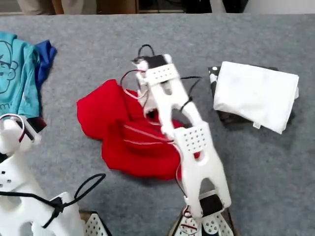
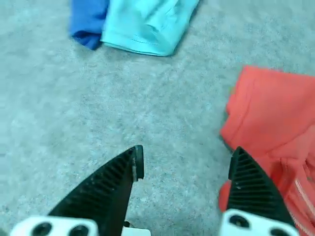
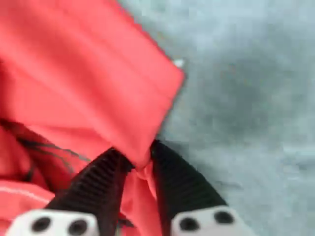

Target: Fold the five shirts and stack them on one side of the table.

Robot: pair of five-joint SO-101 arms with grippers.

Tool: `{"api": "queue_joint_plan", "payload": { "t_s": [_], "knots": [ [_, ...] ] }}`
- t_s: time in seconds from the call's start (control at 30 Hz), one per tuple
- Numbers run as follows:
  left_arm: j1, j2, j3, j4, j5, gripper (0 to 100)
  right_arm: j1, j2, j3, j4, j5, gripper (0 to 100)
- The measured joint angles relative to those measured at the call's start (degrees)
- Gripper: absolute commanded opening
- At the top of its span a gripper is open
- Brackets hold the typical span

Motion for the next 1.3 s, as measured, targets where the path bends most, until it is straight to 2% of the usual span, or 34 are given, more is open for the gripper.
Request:
{"api": "queue_joint_plan", "payload": {
  "t_s": [0.13, 0.23, 0.33, 0.5, 0.73, 1.03, 1.3],
  "knots": [
    [9.76, 0.09, 0.09, 0.00, 0.26, 29, 7.47, -8.53, 9.93, 0.00, 1.67, 0.3],
    [19.78, 0.09, 0.35, -1.05, 4.75, 29, 14.42, -15.91, 16.97, 0.00, 4.48, 0.3],
    [30.07, 1.93, 2.20, -5.45, 10.20, 29, 20.92, -22.24, 22.95, -1.23, 8.53, 0.3],
    [42.20, 10.02, 3.87, -15.38, 17.32, 29, 22.15, -25.85, 36.22, -11.60, 11.08, 0.3],
    [48.09, 29.01, -0.26, -19.60, 19.52, 29, 20.75, -29.54, 54.95, -32.53, 10.11, 0.3],
    [49.49, 51.16, -18.20, -12.92, 27.60, 27, 20.75, -32.35, 59.08, -36.84, 10.11, 0.3],
    [49.58, 64.79, -38.33, 0.79, 34.29, 23, 20.66, -32.35, 59.25, -37.10, 10.11, 0.3]
  ]
}}
